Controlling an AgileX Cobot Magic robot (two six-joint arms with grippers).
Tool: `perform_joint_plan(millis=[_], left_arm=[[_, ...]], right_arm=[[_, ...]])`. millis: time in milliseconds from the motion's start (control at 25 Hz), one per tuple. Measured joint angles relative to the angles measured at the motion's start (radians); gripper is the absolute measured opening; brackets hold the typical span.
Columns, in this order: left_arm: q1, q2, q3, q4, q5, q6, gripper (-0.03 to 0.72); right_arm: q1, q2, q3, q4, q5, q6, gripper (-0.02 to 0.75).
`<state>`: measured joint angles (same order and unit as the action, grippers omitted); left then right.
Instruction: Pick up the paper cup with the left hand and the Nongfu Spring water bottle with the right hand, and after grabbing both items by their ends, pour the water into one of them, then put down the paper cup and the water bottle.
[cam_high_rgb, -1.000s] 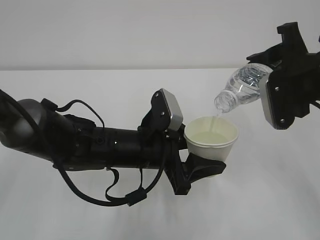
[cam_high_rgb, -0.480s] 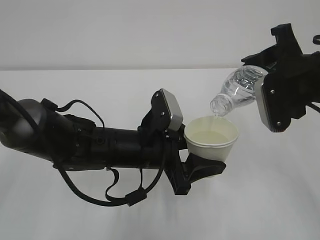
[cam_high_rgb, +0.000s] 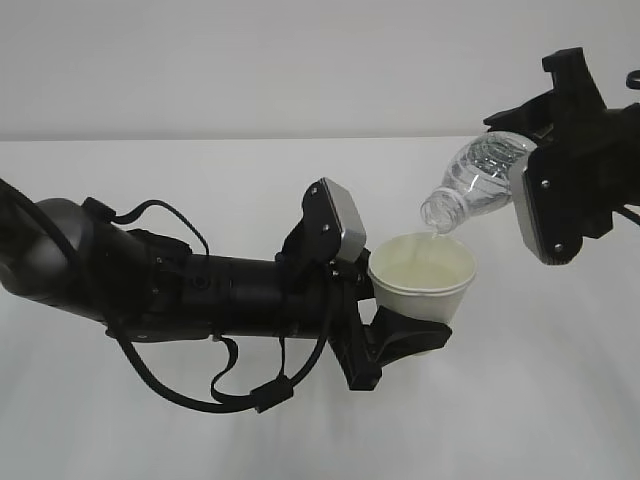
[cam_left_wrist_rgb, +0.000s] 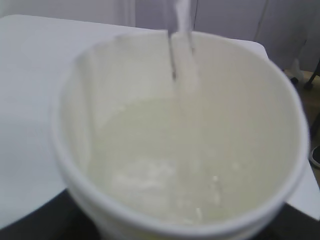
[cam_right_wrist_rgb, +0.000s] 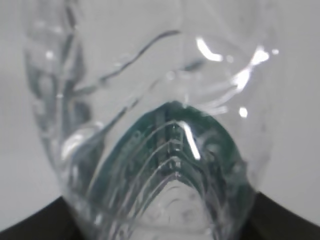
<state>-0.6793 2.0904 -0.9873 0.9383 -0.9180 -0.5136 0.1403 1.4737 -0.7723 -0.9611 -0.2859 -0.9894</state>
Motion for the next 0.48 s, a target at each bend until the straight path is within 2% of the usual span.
perform_joint_plan(millis=[480], left_arm=[[0.000,0.000,0.000,0.000,0.002,0.000,0.454]], right_arm=[[0.000,0.000,-0.001,0.000,0.001,0.000,0.405]])
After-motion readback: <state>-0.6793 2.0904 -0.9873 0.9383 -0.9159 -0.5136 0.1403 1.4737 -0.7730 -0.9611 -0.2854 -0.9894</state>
